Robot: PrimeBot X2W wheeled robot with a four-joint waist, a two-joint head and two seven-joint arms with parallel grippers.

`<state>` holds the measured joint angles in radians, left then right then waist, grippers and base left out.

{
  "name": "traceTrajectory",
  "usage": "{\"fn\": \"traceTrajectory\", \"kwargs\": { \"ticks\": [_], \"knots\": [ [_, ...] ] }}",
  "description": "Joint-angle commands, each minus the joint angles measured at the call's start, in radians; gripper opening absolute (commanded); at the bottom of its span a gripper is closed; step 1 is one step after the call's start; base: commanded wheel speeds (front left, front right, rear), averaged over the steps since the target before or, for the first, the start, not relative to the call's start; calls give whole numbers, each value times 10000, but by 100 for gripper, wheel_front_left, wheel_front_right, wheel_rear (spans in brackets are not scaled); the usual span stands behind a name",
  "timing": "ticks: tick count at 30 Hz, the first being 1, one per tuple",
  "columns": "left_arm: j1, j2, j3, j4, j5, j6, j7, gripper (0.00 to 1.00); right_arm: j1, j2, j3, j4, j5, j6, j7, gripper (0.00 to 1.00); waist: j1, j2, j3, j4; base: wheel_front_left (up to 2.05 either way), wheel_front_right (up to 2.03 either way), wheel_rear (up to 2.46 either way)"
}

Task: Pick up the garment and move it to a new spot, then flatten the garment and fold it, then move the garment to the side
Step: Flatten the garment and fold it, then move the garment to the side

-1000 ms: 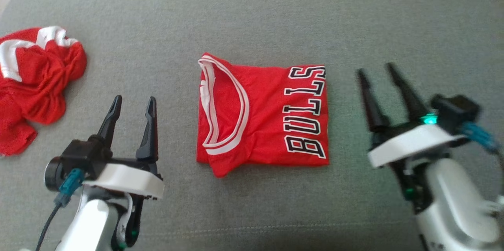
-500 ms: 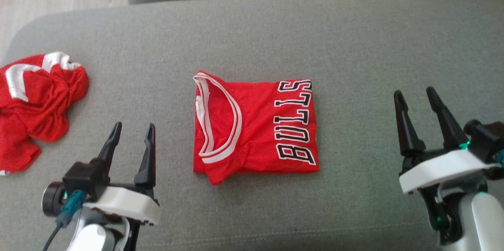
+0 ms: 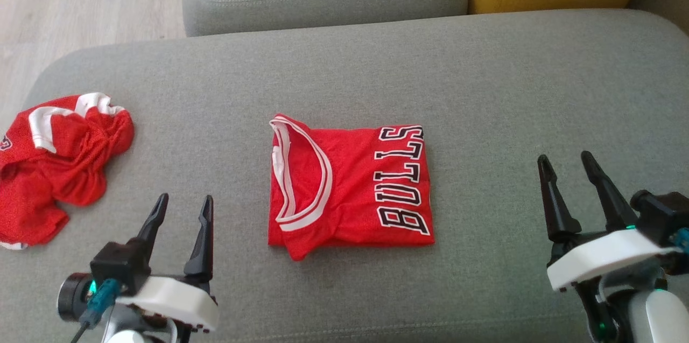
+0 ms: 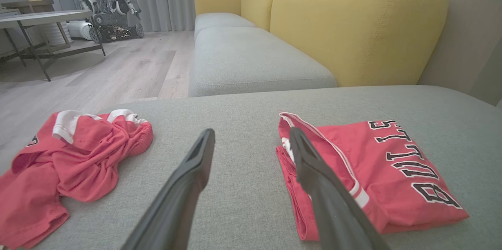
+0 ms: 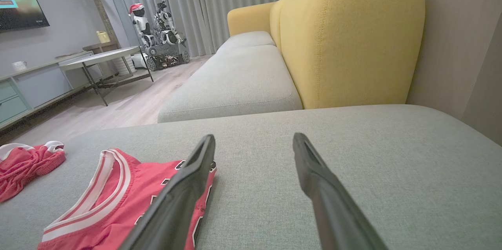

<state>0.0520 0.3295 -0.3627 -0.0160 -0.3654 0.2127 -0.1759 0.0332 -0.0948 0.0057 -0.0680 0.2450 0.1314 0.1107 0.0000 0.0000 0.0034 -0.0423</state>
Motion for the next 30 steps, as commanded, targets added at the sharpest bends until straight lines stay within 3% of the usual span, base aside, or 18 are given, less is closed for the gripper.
{"fn": "traceTrajectory", "kwargs": {
  "ticks": [1,30],
  "knots": [
    [-405,281,411,-390,-57,87,25,100,-273,-43,171,-413,-41,-7,23,100,0,0,-20,7,0,0,0],
    [-517,342,343,-550,-156,263,15,100,-481,-96,261,-315,-115,-7,6,100,0,0,63,254,0,0,0]
  ]
}}
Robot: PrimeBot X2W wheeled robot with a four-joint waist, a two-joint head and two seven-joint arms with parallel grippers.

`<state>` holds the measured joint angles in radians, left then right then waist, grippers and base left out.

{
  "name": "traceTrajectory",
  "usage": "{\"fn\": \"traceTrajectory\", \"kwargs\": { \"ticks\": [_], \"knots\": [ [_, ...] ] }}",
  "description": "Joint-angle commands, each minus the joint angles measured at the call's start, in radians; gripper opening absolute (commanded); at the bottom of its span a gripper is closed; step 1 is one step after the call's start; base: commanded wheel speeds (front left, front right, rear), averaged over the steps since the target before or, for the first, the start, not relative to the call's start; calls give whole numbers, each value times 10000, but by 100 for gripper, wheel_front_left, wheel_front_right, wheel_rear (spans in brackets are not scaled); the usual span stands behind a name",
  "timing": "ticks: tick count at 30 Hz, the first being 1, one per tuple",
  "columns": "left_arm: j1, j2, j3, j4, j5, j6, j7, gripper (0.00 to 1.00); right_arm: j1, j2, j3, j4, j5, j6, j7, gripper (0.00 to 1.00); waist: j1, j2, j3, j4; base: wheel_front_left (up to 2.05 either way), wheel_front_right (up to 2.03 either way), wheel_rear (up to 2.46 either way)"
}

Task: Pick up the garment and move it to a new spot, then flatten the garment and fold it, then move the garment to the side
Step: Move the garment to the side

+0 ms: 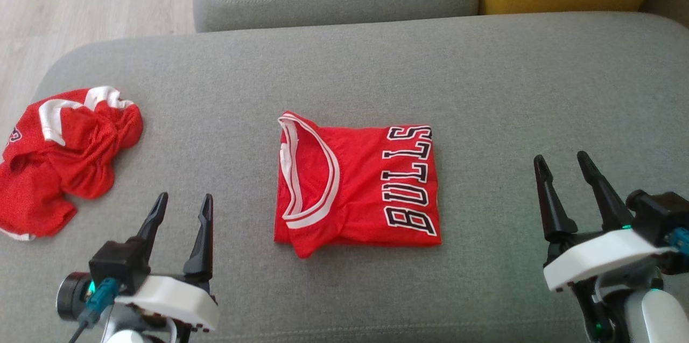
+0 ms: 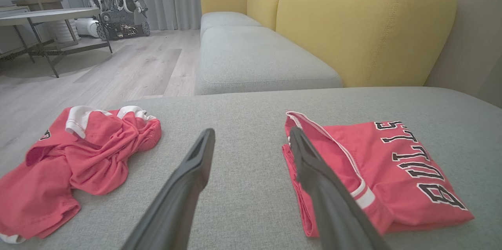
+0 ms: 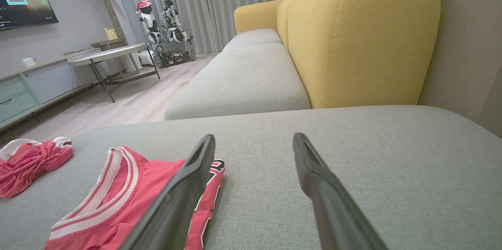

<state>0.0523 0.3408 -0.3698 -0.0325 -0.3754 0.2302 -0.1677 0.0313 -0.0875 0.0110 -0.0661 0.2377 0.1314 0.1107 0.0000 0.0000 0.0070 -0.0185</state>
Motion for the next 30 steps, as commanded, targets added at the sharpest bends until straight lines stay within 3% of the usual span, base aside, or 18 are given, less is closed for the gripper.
{"fn": "traceTrajectory", "kwargs": {
  "ticks": [1,11,23,28,29,30],
  "knots": [
    [-557,229,408,-392,-54,85,-74,100,-489,-178,194,-330,-54,-7,3,100,0,0,76,42,0,0,0],
    [-1438,140,297,-425,49,-84,-250,100,-1534,-239,348,544,-383,-7,94,100,0,0,1110,492,0,0,0],
    [-2469,-261,-10,294,97,-511,-656,100,-3634,63,2063,5147,-63,-7,14,100,0,0,1992,1212,0,0,0],
    [-2565,-359,7,524,66,-571,-767,100,-3892,245,2637,6458,397,-7,164,100,0,0,2042,1267,0,0,0],
    [-2566,-366,23,556,61,-574,-784,100,-3938,264,2686,6601,451,-7,129,47,0,0,2041,1249,0,0,0],
    [-2564,-374,41,586,56,-572,-799,100,-3973,280,2718,6709,524,-7,68,5,0,0,2036,1218,0,0,0]
  ]
}}
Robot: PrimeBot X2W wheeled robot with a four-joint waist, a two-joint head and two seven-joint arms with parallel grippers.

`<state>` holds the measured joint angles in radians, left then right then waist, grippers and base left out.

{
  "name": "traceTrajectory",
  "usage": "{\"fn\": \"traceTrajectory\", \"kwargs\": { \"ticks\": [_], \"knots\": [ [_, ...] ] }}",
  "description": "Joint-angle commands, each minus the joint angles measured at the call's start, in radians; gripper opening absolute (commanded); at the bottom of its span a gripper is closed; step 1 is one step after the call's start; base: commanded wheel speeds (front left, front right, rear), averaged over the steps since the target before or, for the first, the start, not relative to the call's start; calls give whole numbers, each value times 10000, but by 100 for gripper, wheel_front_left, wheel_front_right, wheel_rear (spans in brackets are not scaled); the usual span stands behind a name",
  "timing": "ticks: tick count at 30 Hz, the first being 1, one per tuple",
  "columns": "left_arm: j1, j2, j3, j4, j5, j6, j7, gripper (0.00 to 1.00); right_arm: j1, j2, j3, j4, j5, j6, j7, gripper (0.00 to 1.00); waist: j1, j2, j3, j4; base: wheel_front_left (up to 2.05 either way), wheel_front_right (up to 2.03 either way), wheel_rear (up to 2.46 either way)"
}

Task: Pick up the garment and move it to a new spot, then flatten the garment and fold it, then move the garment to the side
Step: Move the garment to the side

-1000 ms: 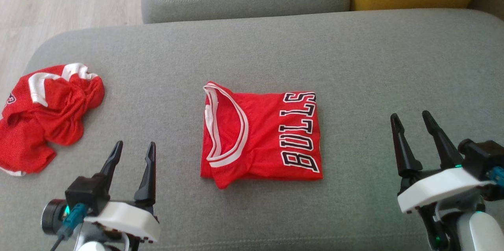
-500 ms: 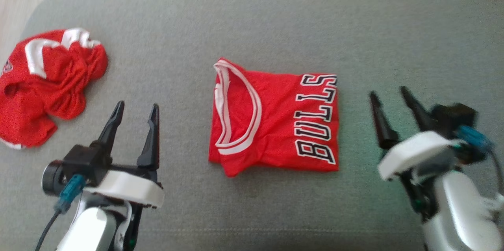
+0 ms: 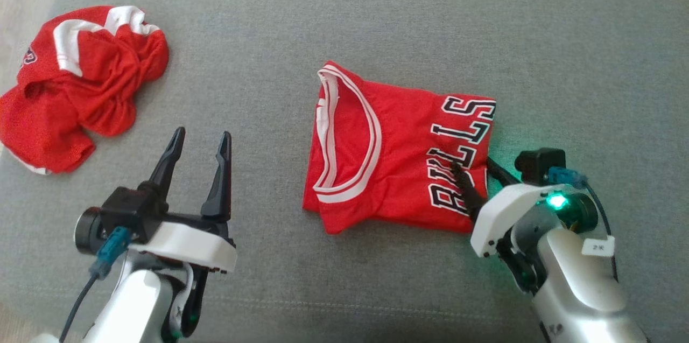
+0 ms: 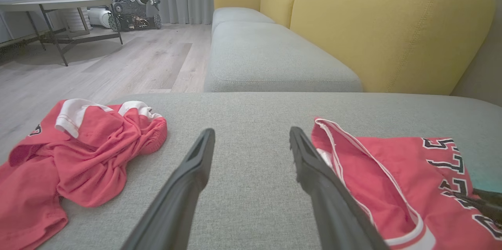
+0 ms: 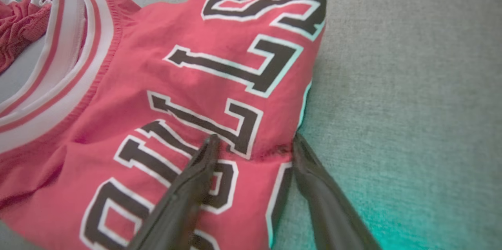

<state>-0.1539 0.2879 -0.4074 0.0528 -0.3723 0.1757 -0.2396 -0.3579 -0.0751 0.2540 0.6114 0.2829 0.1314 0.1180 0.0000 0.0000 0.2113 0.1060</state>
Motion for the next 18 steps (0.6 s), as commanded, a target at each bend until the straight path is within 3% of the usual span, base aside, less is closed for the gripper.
{"fn": "traceTrajectory", "kwargs": {
  "ticks": [1,10,18],
  "knots": [
    [-495,150,434,-251,26,-16,-93,100,-110,170,312,31,153,-7,-39,0,0,0,-14,-81,0,0,0],
    [-443,168,544,-217,26,62,-145,100,-423,17,375,147,338,-7,-777,0,0,0,-120,-644,0,0,0],
    [-547,98,539,-371,42,79,-172,100,-730,-1135,-393,-177,21,-7,-898,0,0,0,-70,-1318,0,0,0]
  ]
}}
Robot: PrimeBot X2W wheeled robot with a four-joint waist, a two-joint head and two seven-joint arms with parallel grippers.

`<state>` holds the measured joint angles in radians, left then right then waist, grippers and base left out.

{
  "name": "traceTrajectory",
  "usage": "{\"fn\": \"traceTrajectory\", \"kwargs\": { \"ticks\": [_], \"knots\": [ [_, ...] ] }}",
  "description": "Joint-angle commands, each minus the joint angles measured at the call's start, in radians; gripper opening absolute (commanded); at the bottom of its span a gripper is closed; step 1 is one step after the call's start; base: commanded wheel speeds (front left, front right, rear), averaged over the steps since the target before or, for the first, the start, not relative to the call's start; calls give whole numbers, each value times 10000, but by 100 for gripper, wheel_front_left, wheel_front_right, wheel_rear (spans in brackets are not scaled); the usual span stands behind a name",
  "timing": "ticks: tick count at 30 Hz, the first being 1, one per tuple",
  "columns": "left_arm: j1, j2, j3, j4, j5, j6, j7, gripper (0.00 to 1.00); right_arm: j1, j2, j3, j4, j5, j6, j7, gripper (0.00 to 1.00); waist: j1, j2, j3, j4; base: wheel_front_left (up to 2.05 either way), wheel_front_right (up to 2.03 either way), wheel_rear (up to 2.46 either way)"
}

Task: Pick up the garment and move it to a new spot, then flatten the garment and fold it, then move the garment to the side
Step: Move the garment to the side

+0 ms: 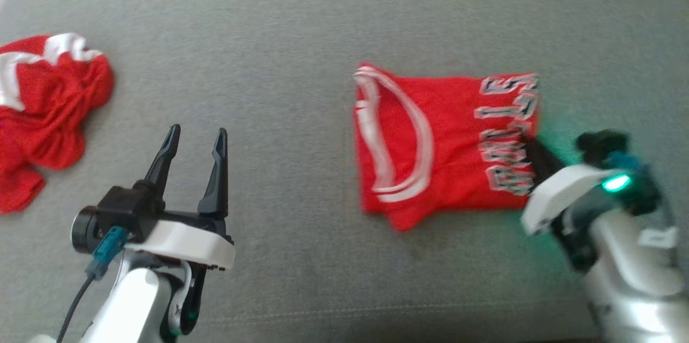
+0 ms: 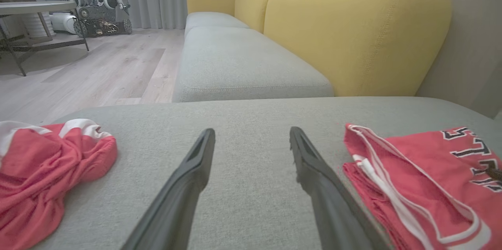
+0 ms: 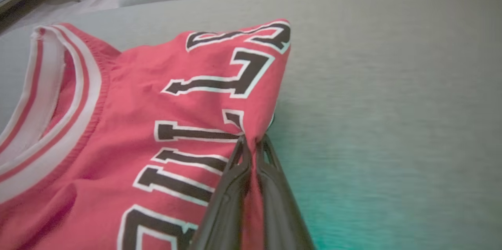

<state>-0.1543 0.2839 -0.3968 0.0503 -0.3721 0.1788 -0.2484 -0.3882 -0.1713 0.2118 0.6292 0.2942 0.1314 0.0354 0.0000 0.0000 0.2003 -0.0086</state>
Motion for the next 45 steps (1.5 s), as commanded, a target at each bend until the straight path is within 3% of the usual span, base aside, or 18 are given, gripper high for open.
{"fn": "traceTrajectory", "kwargs": {
  "ticks": [1,10,19,24,32,34,35,36,45],
  "knots": [
    [-570,139,425,-348,44,33,-86,100,-506,-334,-116,-415,-132,-7,-61,0,0,0,57,-280,0,0,0],
    [-973,212,251,-427,166,-114,-44,100,-2023,-1555,-1816,95,-347,-7,143,0,0,0,601,-1061,0,0,0],
    [-1904,147,-83,-514,369,-391,43,100,-3928,-2720,-3435,1364,-550,-7,-125,0,0,0,2013,-1188,0,0,0],
    [-2227,114,-152,-432,441,-471,10,100,-4324,-2895,-3669,1707,-650,-7,-234,0,0,0,2520,-1320,0,0,0],
    [-2686,156,-232,-365,545,-612,-13,100,-4556,-2640,-4031,2242,-1005,-7,-420,0,0,0,3043,-1355,0,0,0],
    [-2786,187,-237,-345,564,-637,-16,100,-4625,-2508,-4129,2291,-1126,-7,-580,41,0,0,3117,-1370,0,0,0],
    [-2816,206,-234,-336,570,-642,-18,100,-4648,-2420,-4152,2292,-1186,-7,-666,80,0,0,3135,-1385,0,0,0],
    [-2831,223,-231,-332,577,-640,-21,100,-4667,-2340,-4150,2278,-1246,-7,-764,100,0,0,3149,-1406,0,0,0],
    [-2557,303,-158,-135,452,-562,-48,100,-4065,-1700,-4285,1432,-1662,-7,-1603,100,0,0,2605,-1605,0,0,0]
  ]
}}
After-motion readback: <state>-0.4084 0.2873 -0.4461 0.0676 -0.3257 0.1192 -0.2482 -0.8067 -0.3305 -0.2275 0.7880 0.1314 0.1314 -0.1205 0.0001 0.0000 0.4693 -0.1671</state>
